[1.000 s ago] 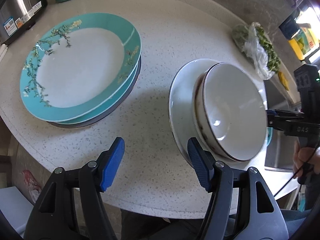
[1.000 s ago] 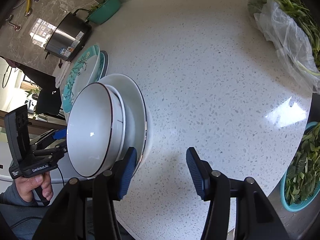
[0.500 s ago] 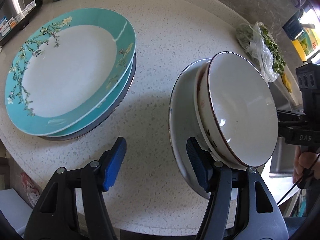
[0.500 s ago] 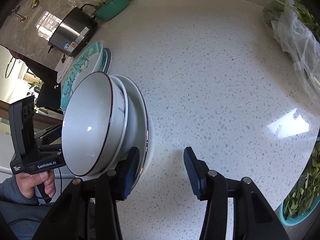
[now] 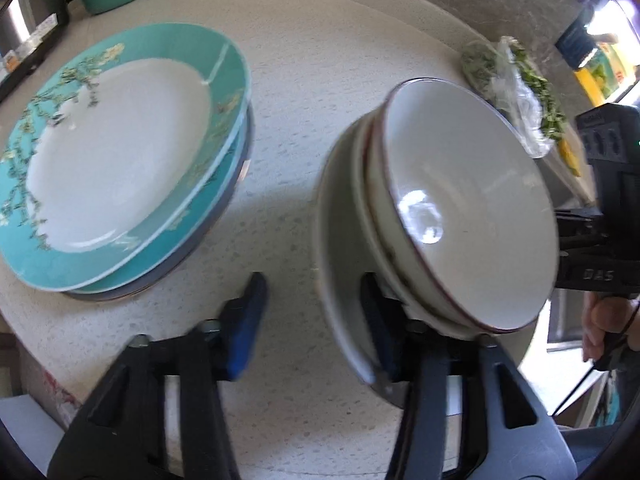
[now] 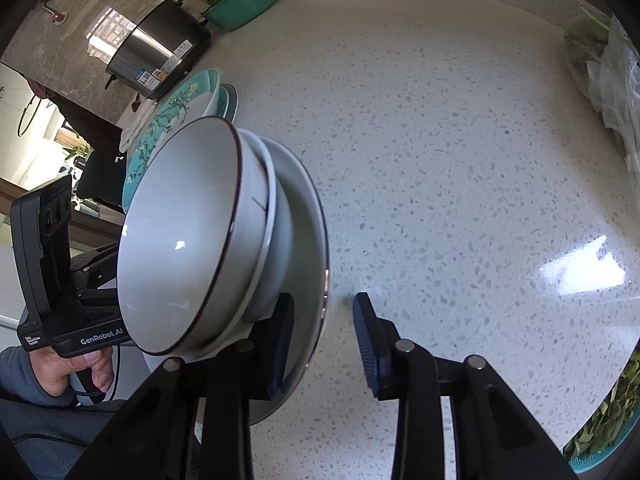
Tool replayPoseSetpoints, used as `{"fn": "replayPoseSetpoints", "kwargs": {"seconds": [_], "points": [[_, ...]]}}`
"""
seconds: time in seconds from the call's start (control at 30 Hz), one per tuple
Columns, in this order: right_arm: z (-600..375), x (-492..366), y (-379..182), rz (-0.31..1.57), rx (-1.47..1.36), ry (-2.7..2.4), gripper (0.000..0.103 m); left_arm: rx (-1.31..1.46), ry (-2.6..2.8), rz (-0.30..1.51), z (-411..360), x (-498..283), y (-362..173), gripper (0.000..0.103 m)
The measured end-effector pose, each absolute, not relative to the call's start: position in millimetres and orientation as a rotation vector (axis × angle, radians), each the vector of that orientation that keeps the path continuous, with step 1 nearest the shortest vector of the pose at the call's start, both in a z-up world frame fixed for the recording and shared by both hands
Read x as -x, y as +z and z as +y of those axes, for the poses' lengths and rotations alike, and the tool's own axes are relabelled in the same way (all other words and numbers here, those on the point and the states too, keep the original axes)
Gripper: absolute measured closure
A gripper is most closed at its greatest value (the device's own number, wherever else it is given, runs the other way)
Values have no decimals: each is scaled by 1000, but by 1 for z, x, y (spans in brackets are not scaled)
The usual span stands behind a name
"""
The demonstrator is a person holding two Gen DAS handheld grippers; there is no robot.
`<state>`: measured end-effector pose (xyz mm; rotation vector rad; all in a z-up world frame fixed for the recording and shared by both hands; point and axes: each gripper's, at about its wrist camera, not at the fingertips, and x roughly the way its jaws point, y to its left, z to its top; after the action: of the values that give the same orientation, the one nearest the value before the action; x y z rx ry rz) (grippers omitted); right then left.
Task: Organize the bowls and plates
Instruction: 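Close both grippers on the grey-rimmed plate rim under the bowl stack, then lift the plate with bowls using both grippers and carry it over the teal plates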
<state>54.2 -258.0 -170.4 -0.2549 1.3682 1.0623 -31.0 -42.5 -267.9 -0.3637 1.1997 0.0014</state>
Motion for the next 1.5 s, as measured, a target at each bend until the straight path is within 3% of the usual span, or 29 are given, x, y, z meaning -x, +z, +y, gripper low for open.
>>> {"fn": "replayPoseSetpoints", "kwargs": {"seconds": [0.1,0.3,1.1,1.5], "points": [[-257,-53,-172,1373,240,1073,76,348,-11,1184,-48,27,-266,77],[-254,-51,-171,1360,228,1064,79,359,-34,1184,-54,19,-264,87],[-263,-39,-151,1317,236,991,80,307,-54,1160,-63,23,-239,89],[-271,-38,-111,1263,225,1006,80,287,-51,1132,-68,24,-187,89]]}}
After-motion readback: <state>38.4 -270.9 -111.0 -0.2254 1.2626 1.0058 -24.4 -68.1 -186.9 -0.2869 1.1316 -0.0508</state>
